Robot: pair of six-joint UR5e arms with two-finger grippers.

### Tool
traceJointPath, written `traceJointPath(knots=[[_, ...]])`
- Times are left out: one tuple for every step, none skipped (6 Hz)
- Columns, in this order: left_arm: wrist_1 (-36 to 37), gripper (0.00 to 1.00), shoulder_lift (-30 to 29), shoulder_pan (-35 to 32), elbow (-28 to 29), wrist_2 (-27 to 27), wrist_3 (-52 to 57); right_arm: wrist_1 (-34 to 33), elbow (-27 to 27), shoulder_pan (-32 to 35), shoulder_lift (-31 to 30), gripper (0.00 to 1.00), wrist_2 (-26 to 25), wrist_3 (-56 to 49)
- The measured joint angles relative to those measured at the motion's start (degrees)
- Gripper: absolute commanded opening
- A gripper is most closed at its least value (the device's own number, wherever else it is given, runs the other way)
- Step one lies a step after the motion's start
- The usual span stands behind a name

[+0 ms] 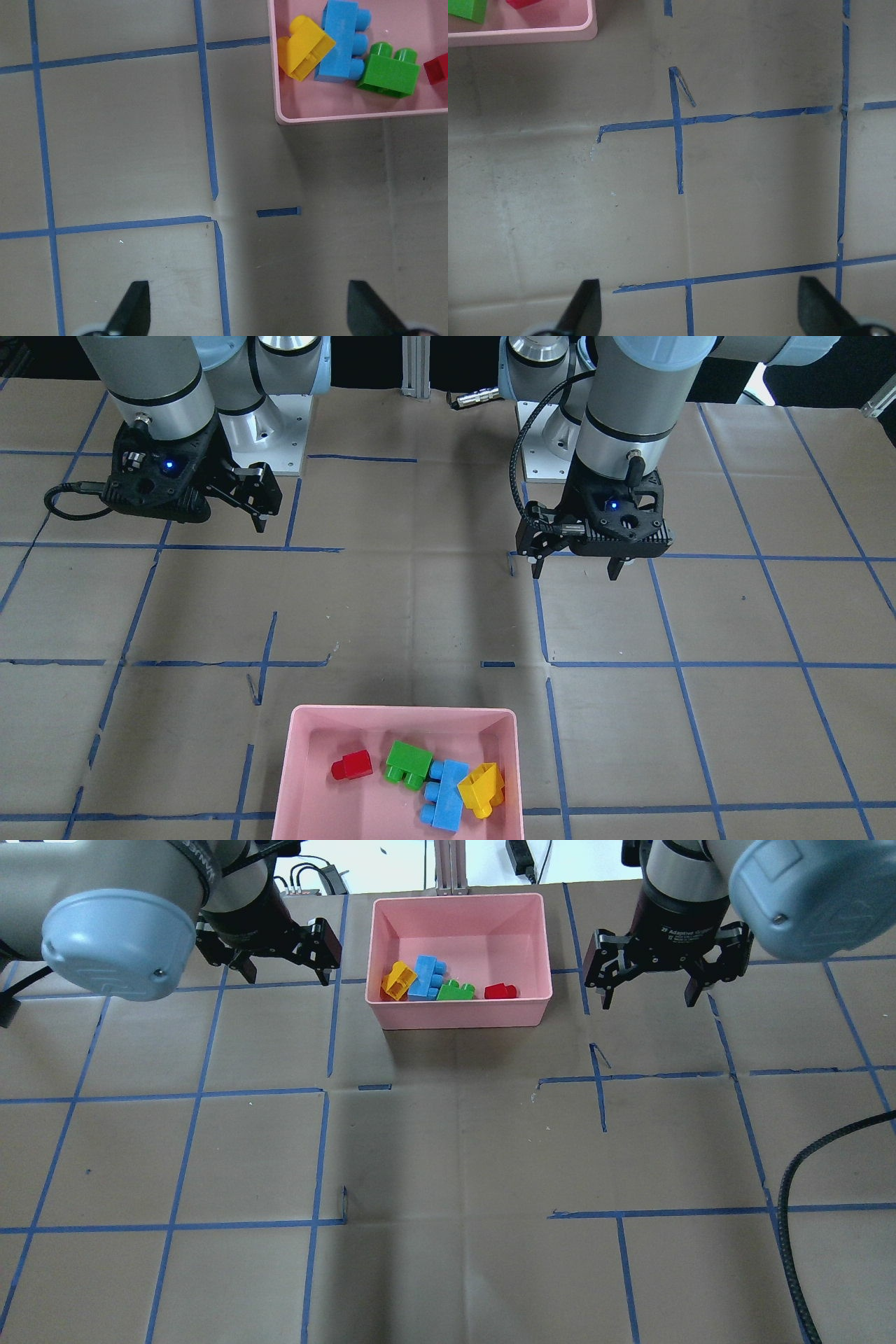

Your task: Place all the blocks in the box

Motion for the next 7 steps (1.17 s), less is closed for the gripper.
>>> traceJointPath(knots=[[-0.06,1.00,0.00,-0.40,-0.17,0.04,-0.60,-0.07,-0.02,0.00,0.14,1.00,0.00,-0.04],[-0.39,1.00,0.49,-0.30,-0.11,-0.03,0.14,-0.48,-0.06,0.00,0.25,1.00,0.00,-0.09],[-1.39,1.00,1.51,0.42,-0.08,-0.12,2.14,-1.02,-0.06,0.00,0.14,1.00,0.03,-0.08],[-2.87,1.00,3.05,1.45,-0.19,-0.21,4.08,-1.30,-0.05,0.00,0.17,1.00,0.07,-0.04],[-4.02,1.00,4.30,2.15,-0.30,-0.27,5.42,-1.90,-0.10,-0.01,0.33,1.00,0.08,-0.03],[-4.49,1.00,5.01,2.45,-0.33,-0.29,6.75,-3.06,-0.14,-0.06,0.44,1.00,0.06,-0.03],[-4.74,1.00,5.43,2.59,-0.39,-0.32,7.46,-3.90,-0.14,-0.06,0.39,1.00,0.05,-0.02]])
